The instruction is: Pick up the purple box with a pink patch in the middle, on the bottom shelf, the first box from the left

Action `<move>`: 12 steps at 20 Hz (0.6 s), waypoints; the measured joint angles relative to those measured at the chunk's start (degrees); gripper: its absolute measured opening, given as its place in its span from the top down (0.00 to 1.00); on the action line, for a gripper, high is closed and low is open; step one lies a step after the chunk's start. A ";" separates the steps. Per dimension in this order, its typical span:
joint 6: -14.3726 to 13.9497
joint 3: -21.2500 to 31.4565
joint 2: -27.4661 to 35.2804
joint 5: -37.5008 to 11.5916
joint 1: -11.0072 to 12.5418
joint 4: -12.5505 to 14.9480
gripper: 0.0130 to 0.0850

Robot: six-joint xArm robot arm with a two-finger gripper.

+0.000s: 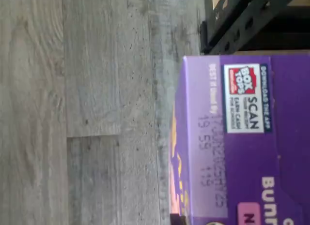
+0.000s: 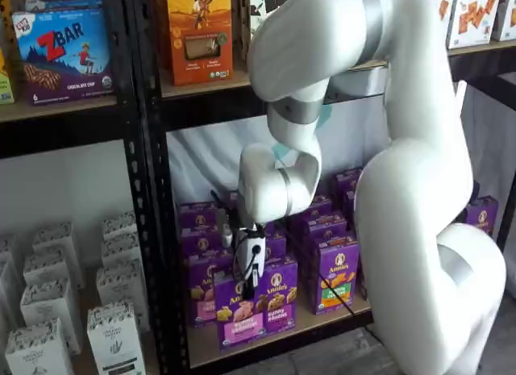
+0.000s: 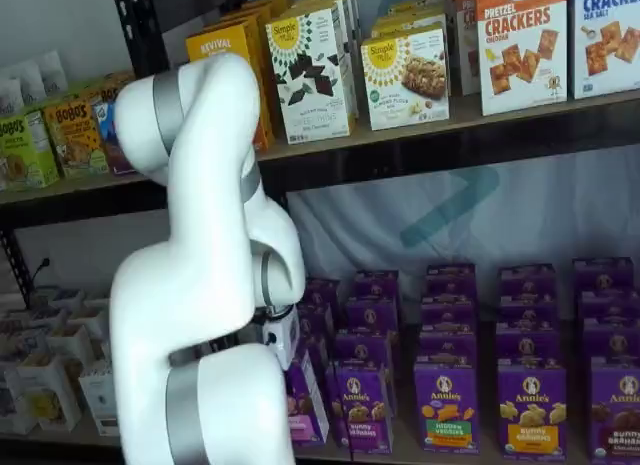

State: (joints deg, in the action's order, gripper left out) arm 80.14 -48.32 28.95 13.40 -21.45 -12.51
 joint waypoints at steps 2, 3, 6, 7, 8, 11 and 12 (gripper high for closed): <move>0.00 2.09 -2.43 0.09 0.29 0.27 0.67; 0.24 2.85 -3.40 0.28 0.41 0.15 0.67; 1.38 4.89 -6.05 0.67 0.73 -0.79 0.72; 1.80 5.47 -6.84 0.86 0.85 -1.13 0.72; 1.86 5.86 -7.44 1.16 0.98 -1.09 0.72; 1.71 7.11 -9.40 2.09 1.46 -0.49 0.72; 1.49 7.45 -10.00 2.46 1.62 -0.12 0.72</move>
State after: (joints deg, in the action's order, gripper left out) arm 81.63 -40.87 18.96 15.86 -19.82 -12.63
